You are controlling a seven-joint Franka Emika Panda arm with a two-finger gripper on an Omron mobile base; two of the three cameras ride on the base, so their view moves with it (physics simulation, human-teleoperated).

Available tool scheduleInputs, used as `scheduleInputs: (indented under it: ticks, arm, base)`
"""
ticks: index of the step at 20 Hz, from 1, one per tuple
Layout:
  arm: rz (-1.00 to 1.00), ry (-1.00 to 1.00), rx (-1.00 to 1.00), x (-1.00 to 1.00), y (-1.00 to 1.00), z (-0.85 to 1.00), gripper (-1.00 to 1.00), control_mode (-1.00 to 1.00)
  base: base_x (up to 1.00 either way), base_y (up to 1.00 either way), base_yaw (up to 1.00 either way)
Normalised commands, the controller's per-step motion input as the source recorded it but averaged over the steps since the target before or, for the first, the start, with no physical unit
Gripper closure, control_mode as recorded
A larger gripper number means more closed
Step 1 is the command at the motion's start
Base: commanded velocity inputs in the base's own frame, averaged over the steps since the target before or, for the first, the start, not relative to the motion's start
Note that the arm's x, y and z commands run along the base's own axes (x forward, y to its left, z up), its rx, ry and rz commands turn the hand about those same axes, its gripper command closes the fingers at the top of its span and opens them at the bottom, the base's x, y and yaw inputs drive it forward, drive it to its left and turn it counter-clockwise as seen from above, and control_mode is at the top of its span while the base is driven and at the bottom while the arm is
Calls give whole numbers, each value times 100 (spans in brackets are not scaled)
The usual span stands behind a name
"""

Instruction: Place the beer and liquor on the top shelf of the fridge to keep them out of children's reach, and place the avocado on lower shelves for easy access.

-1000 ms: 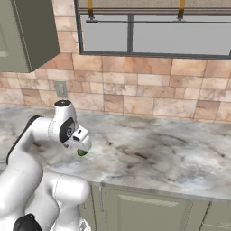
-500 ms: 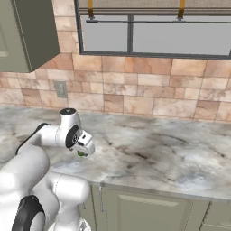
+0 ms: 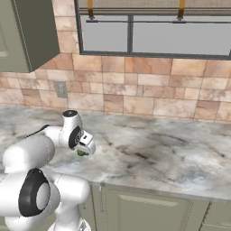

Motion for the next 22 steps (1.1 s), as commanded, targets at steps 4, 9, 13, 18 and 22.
scheduleInputs:
  ticks: [4,9,13,18,22]
  arm:
    - [0,0,0,29,3,-14,-100,-100]
    - [0,0,0,26,0,-17,-100,-100]
    - [0,2,0,6,0,-15,-100,-100]
    - [0,0,0,-3,6,-2,-100,-100]
    - [0,0,0,-13,3,0,-100,-100]
  base:
    - [0,0,0]
    - [0,0,0]
    - [0,0,0]
    - [0,0,0]
    - [0,0,0]
